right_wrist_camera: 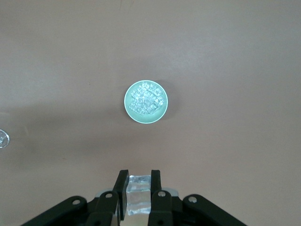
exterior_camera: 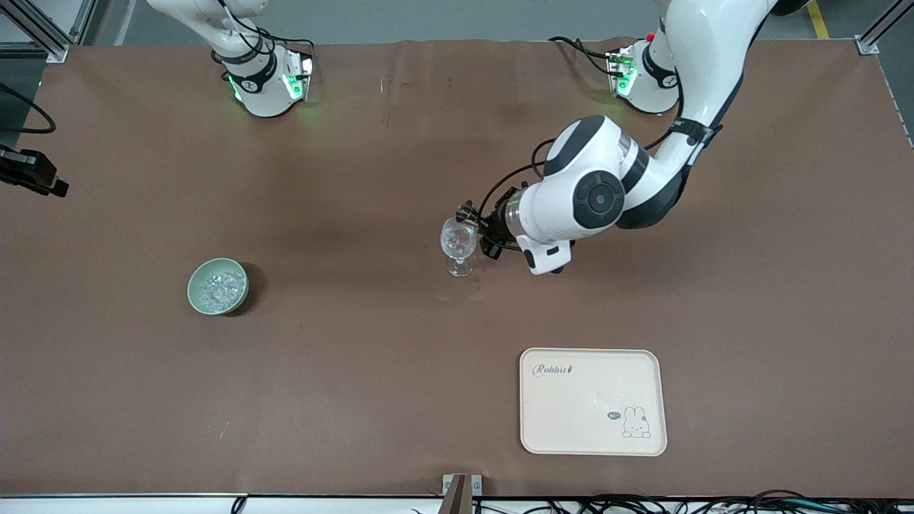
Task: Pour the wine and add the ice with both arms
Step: 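Tilt the jigger over the wine glass with the left gripper to pour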
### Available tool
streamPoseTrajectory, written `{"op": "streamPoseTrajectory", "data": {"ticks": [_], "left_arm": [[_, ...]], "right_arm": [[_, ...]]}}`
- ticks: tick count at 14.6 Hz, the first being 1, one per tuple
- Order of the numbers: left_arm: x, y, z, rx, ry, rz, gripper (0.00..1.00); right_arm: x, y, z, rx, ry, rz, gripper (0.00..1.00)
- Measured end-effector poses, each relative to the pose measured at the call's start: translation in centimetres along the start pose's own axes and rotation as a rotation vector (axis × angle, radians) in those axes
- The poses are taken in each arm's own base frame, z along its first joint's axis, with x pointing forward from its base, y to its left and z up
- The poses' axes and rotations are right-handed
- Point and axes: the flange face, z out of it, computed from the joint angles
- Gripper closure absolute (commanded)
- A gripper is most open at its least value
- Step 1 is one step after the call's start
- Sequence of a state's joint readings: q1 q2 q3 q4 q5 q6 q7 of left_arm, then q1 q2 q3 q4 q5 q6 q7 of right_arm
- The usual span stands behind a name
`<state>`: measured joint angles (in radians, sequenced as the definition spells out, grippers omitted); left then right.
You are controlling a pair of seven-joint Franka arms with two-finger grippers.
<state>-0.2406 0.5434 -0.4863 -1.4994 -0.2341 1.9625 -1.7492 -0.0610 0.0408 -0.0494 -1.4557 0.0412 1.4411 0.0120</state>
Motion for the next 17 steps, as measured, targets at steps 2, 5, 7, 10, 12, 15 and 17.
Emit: {"op": "streamPoseTrajectory", "data": {"ticks": [2,5,7,10,12,15,17], "left_arm": [[-0.2,-0.1,0.2,0.000,0.012,0.005,0.99],[0.0,0.0,0.2,-0.008,0.050,-0.010,0.99],[0.2,0.0,0.2,-0.011,0.067,-0.012,0.99],[0.4,0.1,0.1,-0.013,0.068,-0.018,0.99],[0.8,0.5,-0.1,-0.005,0.002,-0.033,0.99],[2.7,1.5,-1.2,-0.002,-0.189,-0.038,0.99],[5.7,2.3,-2.7,-0.028,-0.299,-0.054,0.99]], "right_arm": [[0.0,0.0,0.0,0.000,0.000,-0.001,0.99],[0.0,0.0,0.0,0.000,0.000,-0.001,0.99],[0.0,0.0,0.0,0.000,0.000,-0.001,0.99],[0.0,0.0,0.0,0.000,0.000,-0.001,0.99],[0.0,0.0,0.0,0.000,0.000,-0.001,0.99],[0.0,0.0,0.0,0.000,0.000,-0.001,0.99],[0.0,0.0,0.0,0.000,0.000,-0.001,0.99]]}}
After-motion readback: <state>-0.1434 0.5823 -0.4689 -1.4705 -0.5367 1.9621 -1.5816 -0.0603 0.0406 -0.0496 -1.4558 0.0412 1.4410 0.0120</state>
